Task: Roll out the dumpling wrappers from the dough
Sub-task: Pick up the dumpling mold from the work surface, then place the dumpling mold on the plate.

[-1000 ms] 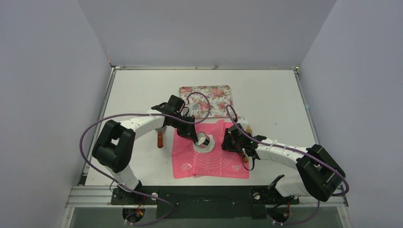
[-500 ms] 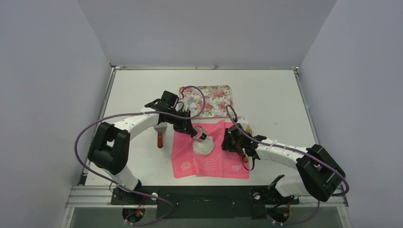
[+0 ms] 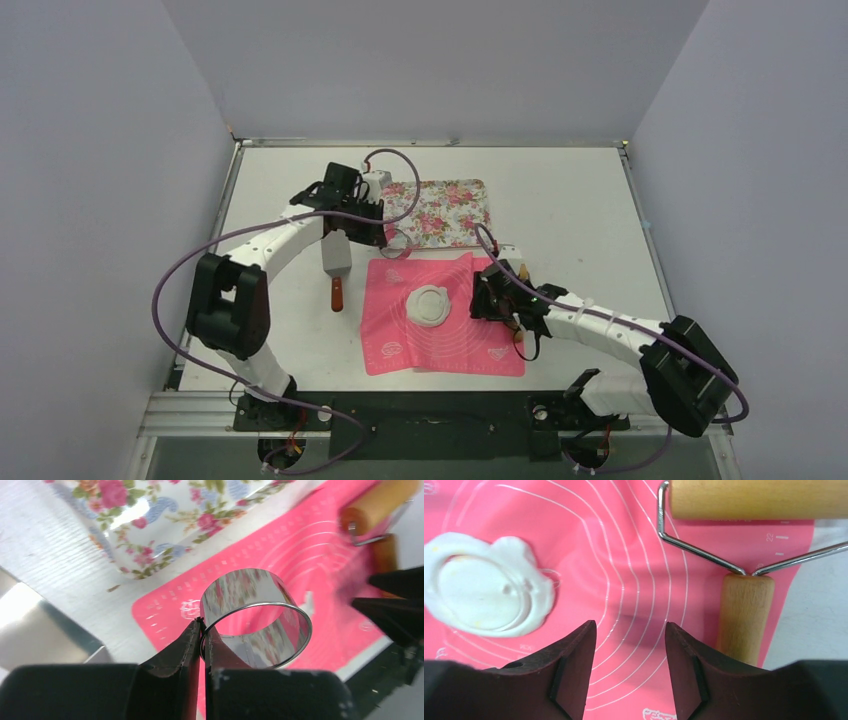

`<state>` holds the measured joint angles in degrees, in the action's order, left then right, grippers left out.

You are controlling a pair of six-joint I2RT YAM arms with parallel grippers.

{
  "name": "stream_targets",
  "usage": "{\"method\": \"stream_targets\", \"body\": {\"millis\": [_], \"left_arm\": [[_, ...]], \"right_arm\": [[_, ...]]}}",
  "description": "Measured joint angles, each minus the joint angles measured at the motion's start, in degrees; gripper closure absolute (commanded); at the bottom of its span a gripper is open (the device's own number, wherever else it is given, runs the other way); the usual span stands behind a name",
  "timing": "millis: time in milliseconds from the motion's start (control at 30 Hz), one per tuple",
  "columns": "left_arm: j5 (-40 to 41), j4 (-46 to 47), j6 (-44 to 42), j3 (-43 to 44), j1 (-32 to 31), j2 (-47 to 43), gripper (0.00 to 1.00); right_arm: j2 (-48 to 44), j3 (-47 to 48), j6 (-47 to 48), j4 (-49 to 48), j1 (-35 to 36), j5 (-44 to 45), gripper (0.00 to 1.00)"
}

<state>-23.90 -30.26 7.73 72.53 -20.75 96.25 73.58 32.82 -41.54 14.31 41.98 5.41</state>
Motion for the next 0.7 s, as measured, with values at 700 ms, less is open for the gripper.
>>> {"method": "stream_targets", "body": {"millis": [700], "left_arm": [[18.9, -2.1, -10.5, 8.7, 5.5, 9.3, 1.00]], "right_arm": [[-10.3, 4.7, 3.5, 4.3, 3.1, 3.7, 0.43]]}}
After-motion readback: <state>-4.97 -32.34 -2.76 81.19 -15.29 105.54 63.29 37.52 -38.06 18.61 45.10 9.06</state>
